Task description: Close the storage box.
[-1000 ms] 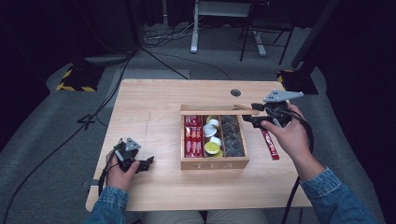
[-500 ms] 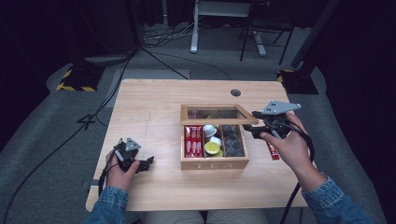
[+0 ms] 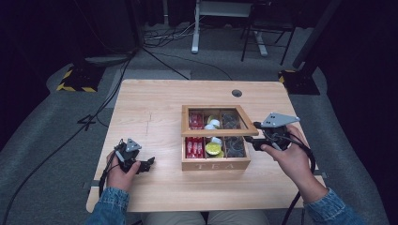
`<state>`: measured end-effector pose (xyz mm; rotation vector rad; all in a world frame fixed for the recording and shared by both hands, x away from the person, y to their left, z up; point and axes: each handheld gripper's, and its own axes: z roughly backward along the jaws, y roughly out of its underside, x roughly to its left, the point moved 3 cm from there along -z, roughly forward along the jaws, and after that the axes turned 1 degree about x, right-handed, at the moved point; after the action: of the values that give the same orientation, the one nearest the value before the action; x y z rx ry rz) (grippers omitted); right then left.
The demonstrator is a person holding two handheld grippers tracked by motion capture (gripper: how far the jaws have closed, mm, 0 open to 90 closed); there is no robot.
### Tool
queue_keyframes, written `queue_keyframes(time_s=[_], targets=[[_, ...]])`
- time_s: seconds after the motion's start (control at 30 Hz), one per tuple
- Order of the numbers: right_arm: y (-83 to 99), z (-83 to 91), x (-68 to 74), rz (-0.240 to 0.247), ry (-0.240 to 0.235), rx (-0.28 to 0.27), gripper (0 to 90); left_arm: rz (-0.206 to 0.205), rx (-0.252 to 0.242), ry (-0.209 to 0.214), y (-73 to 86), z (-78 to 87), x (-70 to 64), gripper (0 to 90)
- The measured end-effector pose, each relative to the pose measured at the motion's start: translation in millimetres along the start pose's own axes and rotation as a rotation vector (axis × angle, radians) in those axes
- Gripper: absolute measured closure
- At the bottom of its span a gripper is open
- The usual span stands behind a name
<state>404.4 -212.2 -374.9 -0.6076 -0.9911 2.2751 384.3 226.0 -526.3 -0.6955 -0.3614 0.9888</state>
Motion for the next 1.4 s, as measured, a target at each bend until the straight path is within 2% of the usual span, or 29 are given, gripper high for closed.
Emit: queue_keyframes(time_s=[0.4, 0.87, 1.13, 1.4], targets=[[20.0, -5.7, 7.6, -0.02, -0.029, 0.024, 35.3, -0.003, 0.001, 0.001, 0.0, 0.0, 0.2, 14.2], [42.9, -15.6, 19.0, -0.028, -0.049, 0.081, 34.9, -0.003, 0.001, 0.001, 0.0, 0.0, 0.2, 14.2], [57.0, -21.9, 25.1, -0.054, -0.08, 0.123, 35.0, 0.0, 0.001, 0.0, 0.0, 0.1, 0.0, 14.2], [63.2, -25.3, 27.8, -0.075, -0.098, 0.148, 35.9, -0.003, 0.0, 0.001, -0.1, 0.0, 0.2, 14.2]])
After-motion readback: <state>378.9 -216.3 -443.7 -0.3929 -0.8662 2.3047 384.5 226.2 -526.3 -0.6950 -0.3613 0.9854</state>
